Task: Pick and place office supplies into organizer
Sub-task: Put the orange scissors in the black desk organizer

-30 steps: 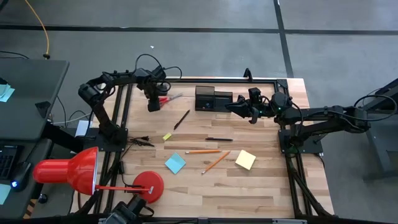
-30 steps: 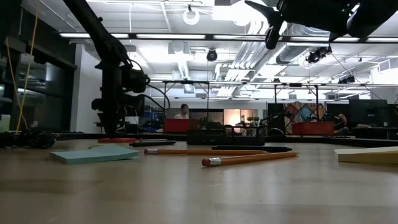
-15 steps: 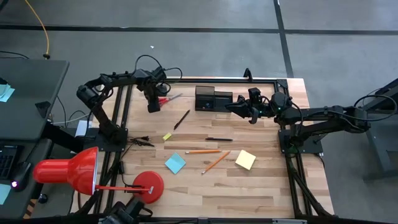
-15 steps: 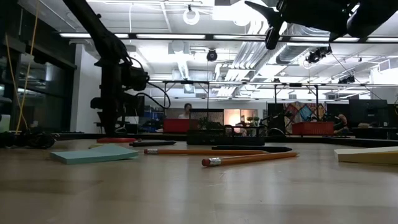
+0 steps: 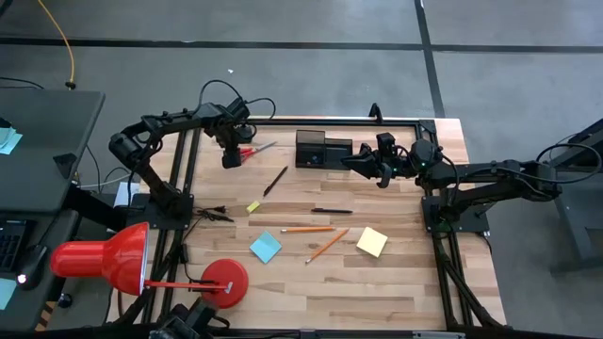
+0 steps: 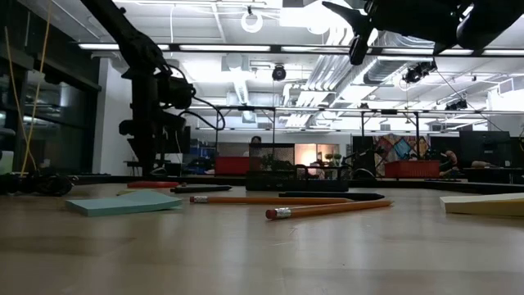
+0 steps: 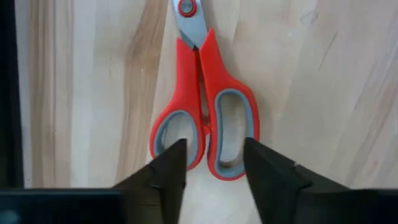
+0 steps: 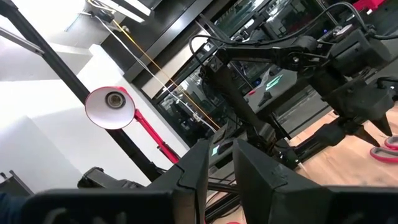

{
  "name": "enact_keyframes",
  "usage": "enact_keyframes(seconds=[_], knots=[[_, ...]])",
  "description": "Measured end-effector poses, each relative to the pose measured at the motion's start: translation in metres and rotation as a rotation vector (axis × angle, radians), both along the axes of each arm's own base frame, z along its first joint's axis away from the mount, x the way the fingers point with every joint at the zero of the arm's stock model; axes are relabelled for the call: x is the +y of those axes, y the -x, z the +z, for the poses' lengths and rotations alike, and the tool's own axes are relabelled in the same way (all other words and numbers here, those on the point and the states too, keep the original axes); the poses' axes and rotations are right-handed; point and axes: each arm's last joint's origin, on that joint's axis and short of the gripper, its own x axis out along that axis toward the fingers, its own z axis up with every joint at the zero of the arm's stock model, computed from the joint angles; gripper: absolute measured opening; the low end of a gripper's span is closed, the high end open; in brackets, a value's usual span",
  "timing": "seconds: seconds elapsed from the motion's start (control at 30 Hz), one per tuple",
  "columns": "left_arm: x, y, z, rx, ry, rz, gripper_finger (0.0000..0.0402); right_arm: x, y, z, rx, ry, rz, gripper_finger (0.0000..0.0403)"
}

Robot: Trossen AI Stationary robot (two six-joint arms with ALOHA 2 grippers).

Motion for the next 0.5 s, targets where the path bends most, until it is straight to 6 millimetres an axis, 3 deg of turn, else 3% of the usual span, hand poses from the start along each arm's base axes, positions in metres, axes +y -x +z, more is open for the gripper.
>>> enact_keyframes(seconds=[0.2,0.5], knots=[[-0.004,0.001,-0.012,0.007,0.051,-0.033,0.0207,0.000,0.000,-0.001,0.007,-0.002,0.000,0.0067],[-0.012,0.003,-0.028,0.037,0.062,-0.013,0.0176,0.000,0.000,-0.001,0.011,-0.006,0.000,0.0067]])
